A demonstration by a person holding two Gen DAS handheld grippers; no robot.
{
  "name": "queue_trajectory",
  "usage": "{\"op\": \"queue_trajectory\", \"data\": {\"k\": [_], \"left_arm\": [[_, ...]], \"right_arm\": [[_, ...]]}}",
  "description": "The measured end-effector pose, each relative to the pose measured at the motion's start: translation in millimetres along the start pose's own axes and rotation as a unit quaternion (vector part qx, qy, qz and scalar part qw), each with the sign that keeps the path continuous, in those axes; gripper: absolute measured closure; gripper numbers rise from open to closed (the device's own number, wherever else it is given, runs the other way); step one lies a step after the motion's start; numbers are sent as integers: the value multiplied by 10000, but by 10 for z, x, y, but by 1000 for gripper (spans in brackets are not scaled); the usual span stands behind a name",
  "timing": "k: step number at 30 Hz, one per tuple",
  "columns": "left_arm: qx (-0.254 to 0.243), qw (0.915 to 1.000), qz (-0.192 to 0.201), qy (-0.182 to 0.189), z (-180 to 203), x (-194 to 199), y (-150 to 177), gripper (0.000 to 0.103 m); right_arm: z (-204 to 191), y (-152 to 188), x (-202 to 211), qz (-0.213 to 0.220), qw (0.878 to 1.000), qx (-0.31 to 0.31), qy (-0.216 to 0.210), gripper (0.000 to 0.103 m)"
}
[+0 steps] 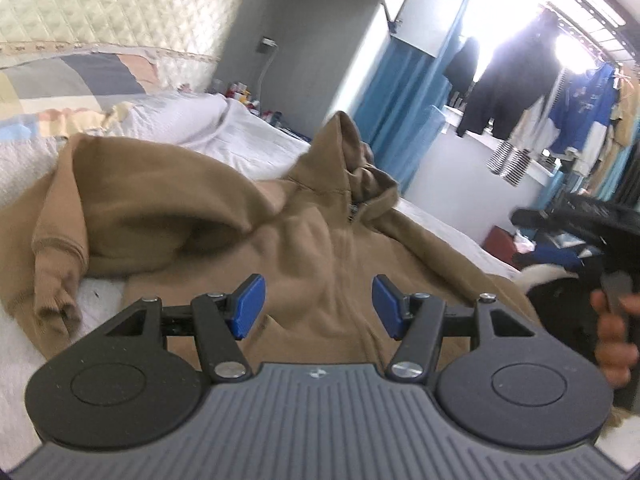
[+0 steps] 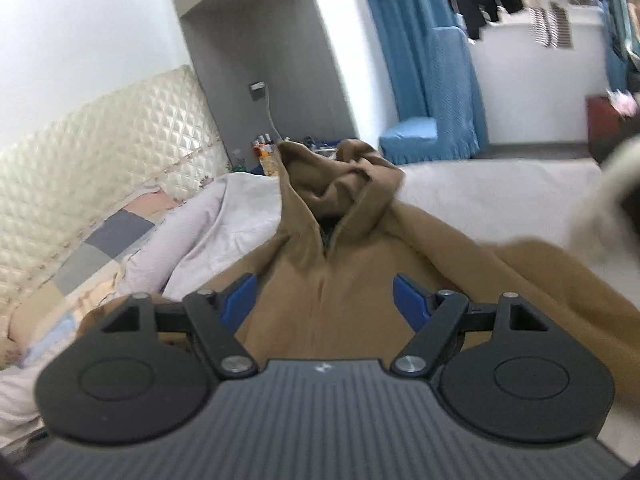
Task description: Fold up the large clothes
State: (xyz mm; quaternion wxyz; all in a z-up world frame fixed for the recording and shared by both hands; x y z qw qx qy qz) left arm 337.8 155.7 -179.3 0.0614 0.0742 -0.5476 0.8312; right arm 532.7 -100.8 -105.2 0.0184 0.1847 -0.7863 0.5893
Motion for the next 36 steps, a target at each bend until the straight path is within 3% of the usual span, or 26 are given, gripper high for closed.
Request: {"op": "queue_trajectory", "data": {"k": [4, 8, 13, 18, 22, 24, 26, 30, 33, 36], "left_arm": [[-154, 9994, -234, 208, 215, 97, 144, 39], [-181, 9974, -382, 586, 462, 193, 261, 39], [-255, 9900, -702, 1193, 860, 276, 485, 39], [-476, 9703, -1187, 2052, 1367, 206, 728, 48], [-497, 9517, -1522, 2620, 1838, 142, 953, 67], [-544, 9381, -1755, 2937, 2085, 134, 1115, 75], [-571, 9240, -1993, 3213, 2296, 110, 1301, 76], [-994, 9073, -2350, 3342, 2570, 4, 1712, 78], [-1373, 9110, -2300, 3136, 2648, -100, 1930, 78], [-1669, 9291, -1878, 2713, 2616, -229, 1957, 79]], "right_arm": [[291, 72, 463, -64, 9997, -76, 217, 26], [541, 274, 837, -391, 9979, -350, 384, 26], [919, 419, 1118, -336, 9875, -1403, 640, 26], [1166, 340, 1215, 2, 9818, -1690, 867, 26], [1404, 358, 1265, 205, 9782, -1762, 1079, 26], [1520, 374, 1250, 215, 9748, -1908, 1138, 26], [1663, 392, 1264, 252, 9677, -2203, 1197, 26], [1812, 423, 1249, 290, 9614, -2421, 1273, 24], [1851, 484, 1191, 159, 9584, -2596, 1178, 24], [1856, 509, 1149, 109, 9586, -2609, 1132, 24]]}}
Point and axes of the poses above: each gripper's, at about its wrist camera, not at the fingertips, and x roughly against the way its jaws point, z to its right, y to its underside, the point moved 6 cm from there along -x, roughly the way its jaws point, and after that the axes turned 15 degrees about z, right-handed, at the moved point
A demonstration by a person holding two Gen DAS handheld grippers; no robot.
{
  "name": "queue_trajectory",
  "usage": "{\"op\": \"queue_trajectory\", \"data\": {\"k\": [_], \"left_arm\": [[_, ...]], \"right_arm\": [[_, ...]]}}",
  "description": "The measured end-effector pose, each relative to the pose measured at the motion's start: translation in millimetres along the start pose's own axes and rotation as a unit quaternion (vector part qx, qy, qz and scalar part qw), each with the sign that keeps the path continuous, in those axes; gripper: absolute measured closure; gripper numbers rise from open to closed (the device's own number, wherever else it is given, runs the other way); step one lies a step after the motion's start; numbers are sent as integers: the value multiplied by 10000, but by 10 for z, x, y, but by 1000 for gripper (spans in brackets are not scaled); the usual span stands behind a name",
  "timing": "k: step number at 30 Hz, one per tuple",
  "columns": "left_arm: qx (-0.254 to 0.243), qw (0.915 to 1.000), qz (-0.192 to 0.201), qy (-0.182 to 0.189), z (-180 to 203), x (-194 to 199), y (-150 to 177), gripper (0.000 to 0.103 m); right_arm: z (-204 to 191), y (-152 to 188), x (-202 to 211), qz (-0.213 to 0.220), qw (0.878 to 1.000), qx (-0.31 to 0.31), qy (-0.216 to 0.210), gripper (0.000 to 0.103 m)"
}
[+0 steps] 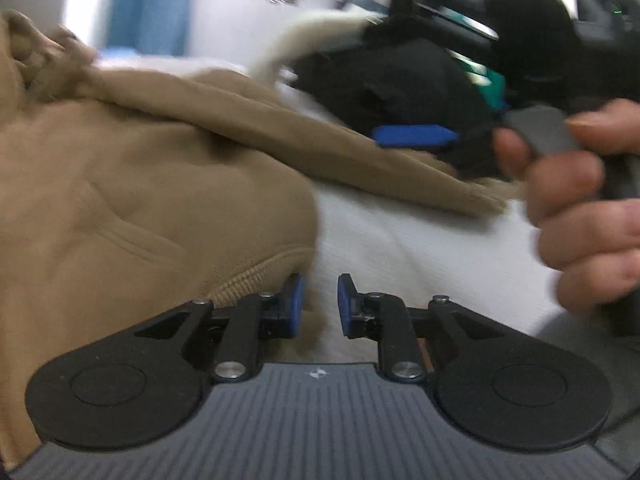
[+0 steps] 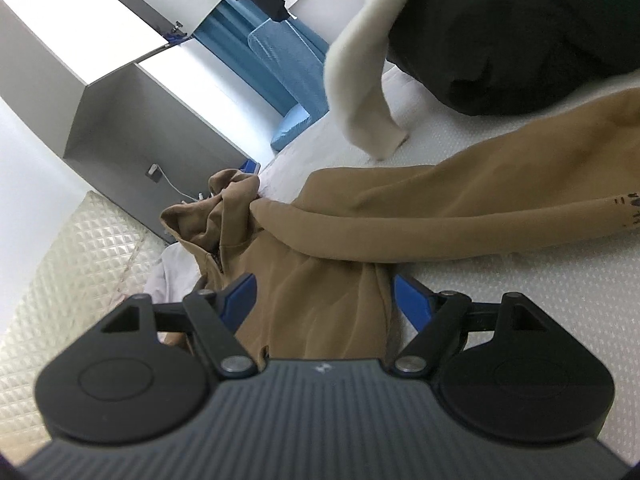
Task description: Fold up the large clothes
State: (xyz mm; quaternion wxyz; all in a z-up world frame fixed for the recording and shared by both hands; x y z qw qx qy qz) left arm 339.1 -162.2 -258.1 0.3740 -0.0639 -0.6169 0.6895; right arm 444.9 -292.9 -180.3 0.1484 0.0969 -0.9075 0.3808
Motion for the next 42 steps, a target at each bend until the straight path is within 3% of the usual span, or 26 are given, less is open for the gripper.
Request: {"op": "queue_trajectory", "data": {"k": [2, 10, 17, 20, 22, 24, 26, 29, 31, 36, 42], "left_arm": [[-125, 9998, 51, -161, -97, -45, -15, 79], [706, 9973, -63, -199, -459, -206, -30, 81], [274, 9989, -358, -132, -373, -196, 22, 80], [43, 9992, -401, 14, -296, -226, 38, 64], [-218, 9988, -411, 145, -170, -224, 63, 41], [-679, 9966, -434, 194, -17, -244, 115, 33], [-1134, 9926, -441, 64, 77, -282, 176, 33], [-1425, 9890, -384, -63, 110, -324, 235, 37], [-1489, 9880, -346, -227, 52, -326, 229, 61], [-1628, 9857, -282, -319, 13, -291, 221, 74], [-1491, 9877, 164, -434, 170, 17, 83, 86]], "right_arm": [[19, -1, -37, -35, 10000, -34, 22, 24], [55, 22, -85, -137, 9998, -136, 61, 24], [53, 31, -121, -198, 9997, -85, 93, 24], [55, 32, -129, -218, 9997, -94, 104, 24], [53, 36, -128, -218, 9996, -95, 122, 24], [56, 39, -128, -230, 9996, -99, 122, 24], [60, 45, -125, -239, 9996, -107, 125, 24], [76, 46, -122, -253, 9995, -124, 164, 24], [69, 59, -128, -259, 9994, -153, 197, 24], [71, 81, -147, -261, 9993, -122, 244, 24], [114, 55, -114, -169, 9991, -133, 360, 24]]}}
Point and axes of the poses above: each gripper's, at about its wrist camera, not at the fingertips, and x roughly against the way its jaws point, z to its right, y to its underside, the point moved 6 cm from there along -x, roughly the way its jaws point, and after that the axes turned 15 degrees about z, right-handed, at the moved point
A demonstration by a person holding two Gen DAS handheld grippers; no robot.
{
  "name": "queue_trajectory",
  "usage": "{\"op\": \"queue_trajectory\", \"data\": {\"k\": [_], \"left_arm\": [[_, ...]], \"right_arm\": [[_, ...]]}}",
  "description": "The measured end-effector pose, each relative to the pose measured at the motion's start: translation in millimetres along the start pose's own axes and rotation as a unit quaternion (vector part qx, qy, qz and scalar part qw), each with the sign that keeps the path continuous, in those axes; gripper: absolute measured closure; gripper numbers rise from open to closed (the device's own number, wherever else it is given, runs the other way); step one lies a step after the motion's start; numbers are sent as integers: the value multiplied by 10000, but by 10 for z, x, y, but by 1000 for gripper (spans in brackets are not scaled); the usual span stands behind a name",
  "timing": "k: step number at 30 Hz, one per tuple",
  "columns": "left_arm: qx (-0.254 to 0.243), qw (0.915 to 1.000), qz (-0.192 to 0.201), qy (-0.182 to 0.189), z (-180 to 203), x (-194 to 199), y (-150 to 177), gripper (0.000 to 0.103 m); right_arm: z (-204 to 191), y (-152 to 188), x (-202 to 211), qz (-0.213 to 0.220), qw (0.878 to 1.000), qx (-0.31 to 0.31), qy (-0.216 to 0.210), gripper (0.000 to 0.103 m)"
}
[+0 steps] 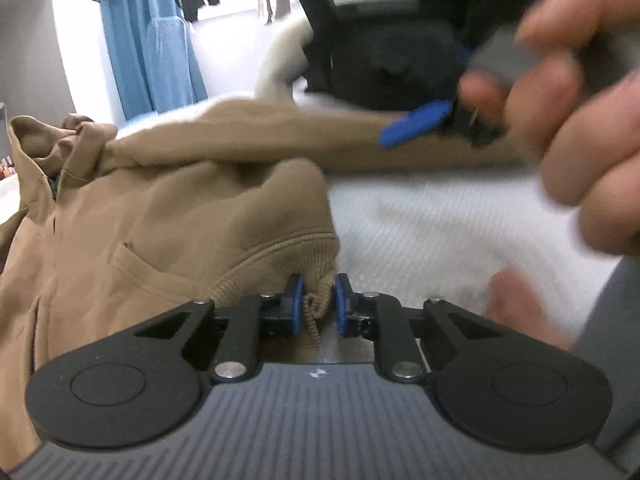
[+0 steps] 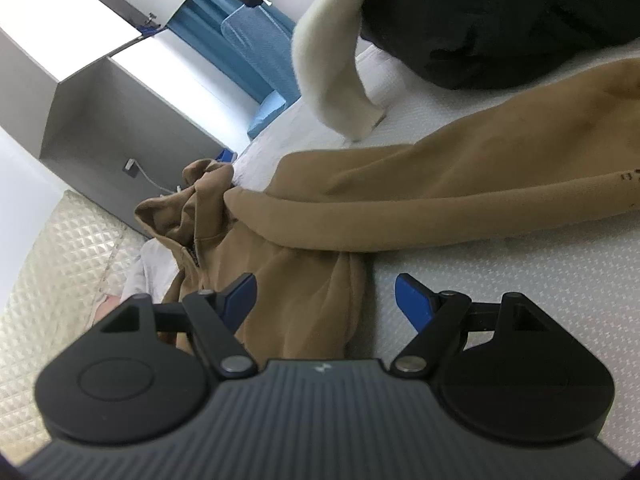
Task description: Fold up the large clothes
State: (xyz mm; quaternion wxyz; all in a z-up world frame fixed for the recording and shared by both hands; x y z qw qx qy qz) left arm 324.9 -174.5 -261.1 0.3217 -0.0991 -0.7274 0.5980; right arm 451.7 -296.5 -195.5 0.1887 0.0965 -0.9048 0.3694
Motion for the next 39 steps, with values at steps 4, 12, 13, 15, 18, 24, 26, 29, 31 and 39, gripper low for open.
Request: {"op": "queue_trajectory", "data": {"k": [4, 12, 13, 15, 18, 24, 26, 29, 31, 39], "left_arm": [[407, 9987, 286, 126, -59, 311, -224, 90], [1677, 9835, 176, 656, -90, 418, -326, 96], [1757, 9819, 112, 695, -43, 375, -288, 96], [1965, 9772, -31, 806, 29, 274, -197, 96], [2135, 9729, -307, 829, 103, 70, -36, 96], [2282, 9693, -406, 823, 95, -55, 100, 95], [2274, 9693, -352, 861, 97, 8, 60, 94], [2361, 9674, -286, 864, 35, 141, 1, 85], [2537, 9627, -236, 912, -46, 261, -55, 78], [2467, 9688, 159, 171, -608, 873, -279, 59]], "right_arm": [[-7, -51, 56, 191, 9998, 72, 6, 24], [-42, -86, 101, 272, 9994, 226, -50, 24], [-56, -84, 102, 278, 9993, 245, -54, 24], [-68, -74, 106, 271, 9992, 273, -65, 24], [-93, -52, 73, 225, 9990, 382, -22, 24], [-122, 1, 9, 121, 9982, 583, 56, 24], [-123, 17, -4, 95, 9982, 591, 64, 24], [-109, 20, -12, 94, 9981, 607, 104, 24], [-117, 20, -12, 109, 9980, 618, 117, 24], [-140, -44, 184, 289, 9977, 616, -5, 24]]}}
Point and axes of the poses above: each gripper's, at about its wrist camera, not at the fingertips, and x roughly against the way its jaws point, z to its right, y to its underside, the point moved 6 cm from there along -x, roughly the way its jaws point, and after that the axes turned 15 degrees about z, right-handed, at the moved point
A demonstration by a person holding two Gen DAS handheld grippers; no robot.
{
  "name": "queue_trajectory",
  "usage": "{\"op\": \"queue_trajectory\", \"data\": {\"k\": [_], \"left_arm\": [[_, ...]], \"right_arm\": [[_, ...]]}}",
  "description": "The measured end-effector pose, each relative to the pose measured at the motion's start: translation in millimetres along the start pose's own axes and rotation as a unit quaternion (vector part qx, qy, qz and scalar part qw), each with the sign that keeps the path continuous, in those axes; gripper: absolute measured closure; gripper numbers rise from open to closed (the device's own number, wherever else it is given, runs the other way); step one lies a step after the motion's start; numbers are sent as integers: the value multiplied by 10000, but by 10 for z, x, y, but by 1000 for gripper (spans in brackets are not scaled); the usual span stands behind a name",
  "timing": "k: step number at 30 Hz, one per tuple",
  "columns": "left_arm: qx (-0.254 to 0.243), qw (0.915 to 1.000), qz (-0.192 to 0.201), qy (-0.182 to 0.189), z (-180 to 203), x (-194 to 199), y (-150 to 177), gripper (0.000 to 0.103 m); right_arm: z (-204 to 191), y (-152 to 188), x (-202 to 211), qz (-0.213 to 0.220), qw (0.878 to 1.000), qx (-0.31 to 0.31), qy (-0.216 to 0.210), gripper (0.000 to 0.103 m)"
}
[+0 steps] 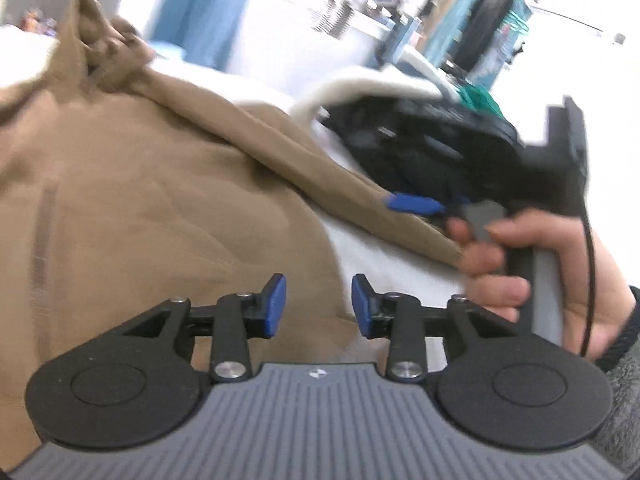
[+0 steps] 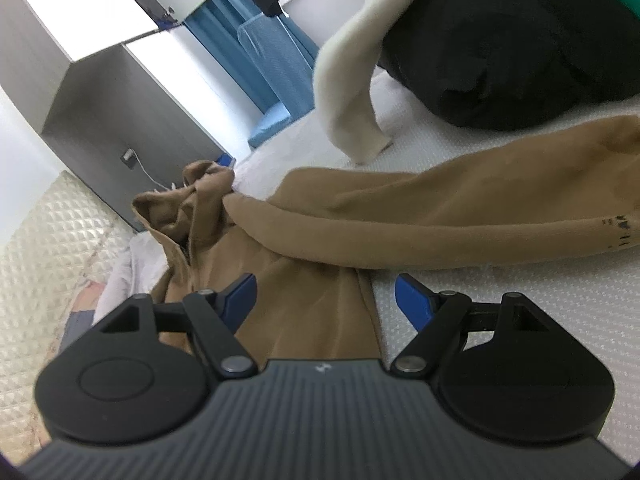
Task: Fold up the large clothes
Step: 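Grasp the sleeve cuff with the right gripper and straighten the sleeve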
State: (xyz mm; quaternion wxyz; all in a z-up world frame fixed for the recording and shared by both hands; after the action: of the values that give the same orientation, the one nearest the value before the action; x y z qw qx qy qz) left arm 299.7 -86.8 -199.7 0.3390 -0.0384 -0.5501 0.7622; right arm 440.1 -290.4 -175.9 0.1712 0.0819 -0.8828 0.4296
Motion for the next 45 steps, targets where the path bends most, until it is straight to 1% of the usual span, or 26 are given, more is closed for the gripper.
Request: {"op": "queue_trajectory", "data": {"k": [3, 6, 9, 11, 15, 18, 19, 21, 24, 26, 29, 31, 32, 33, 34, 35, 36, 37, 39, 42, 43, 45], "left_arm": [[-146, 9991, 216, -334, -135, 255, -142, 55], [-145, 9973, 355, -633, -285, 428, -249, 54], [-53, 9956, 443, -823, -464, 482, -339, 52], [16, 9950, 443, -892, -546, 455, -364, 52], [57, 9946, 422, -951, -658, 401, -381, 52], [28, 9940, 369, -1033, -708, 348, -364, 52], [29, 9938, 361, -1053, -722, 322, -365, 52], [48, 9934, 364, -1088, -749, 310, -366, 52], [53, 9927, 362, -1148, -786, 295, -374, 52], [61, 9921, 362, -1204, -817, 282, -382, 52], [110, 9911, 362, -1275, -873, 264, -397, 52], [133, 9906, 376, -1305, -897, 256, -418, 52], [134, 9903, 390, -1324, -911, 257, -431, 52], [133, 9900, 407, -1340, -924, 257, -439, 52], [138, 9898, 418, -1354, -940, 259, -449, 52], [152, 9896, 428, -1366, -958, 259, -459, 52], [171, 9894, 439, -1372, -974, 264, -470, 52], [191, 9892, 455, -1381, -987, 271, -483, 52], [231, 9888, 504, -1386, -1013, 298, -516, 52], [299, 9882, 609, -1374, -1032, 360, -582, 52], [316, 9880, 650, -1365, -1034, 384, -607, 52], [362, 9875, 743, -1345, -1043, 445, -663, 52]], "right_arm": [[37, -123, 121, 72, 9999, -142, -43, 24], [94, -349, 308, 238, 9996, -150, -40, 24], [188, -587, 491, 453, 9987, 228, 79, 24], [354, -757, 589, 597, 9959, 611, 290, 24], [779, -891, 561, 237, 9901, 1214, 660, 24], [1049, -859, 456, -99, 9841, 1592, 778, 24], [1106, -821, 406, -245, 9814, 1754, 746, 24], [1143, -737, 303, -469, 9753, 2083, 556, 18], [1142, -605, 148, -778, 9678, 2375, 294, 18], [1088, -501, 14, -970, 9603, 2616, 60, 18], [1034, -278, -148, -1355, 9407, 3102, -214, 18], [1057, -148, -266, -1638, 9250, 3426, -116, 19], [1094, -88, -320, -1714, 9151, 3649, 5, 23], [1124, -53, -353, -1747, 9073, 3823, 101, 35], [1166, -15, -394, -1801, 8998, 3968, 219, 42], [1202, -2, -422, -1793, 8938, 4096, 348, 62], [1208, -19, -425, -1711, 8909, 4184, 445, 78], [1195, -56, -417, -1652, 8897, 4228, 499, 81], [1137, -195, -357, -1584, 8987, 4056, 519, 89], [894, -472, -146, -1439, 9248, 3513, 235, 93], [748, -614, -52, -1341, 9344, 3298, 80, 93], [461, -851, 105, -1198, 9467, 2986, -183, 94]]}}
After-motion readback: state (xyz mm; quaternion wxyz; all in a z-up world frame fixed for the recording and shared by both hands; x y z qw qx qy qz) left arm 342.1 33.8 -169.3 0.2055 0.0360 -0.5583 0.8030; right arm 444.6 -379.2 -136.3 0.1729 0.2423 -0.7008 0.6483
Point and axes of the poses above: each gripper's, at about its wrist camera, not at the fingertips, and x roughly against the way its jaws point, z to its right, y to its underside, the point moved 6 cm from there along -x, roughly the way its jaws point, and after that the axes turned 15 degrees about z, right-handed, at the moved point
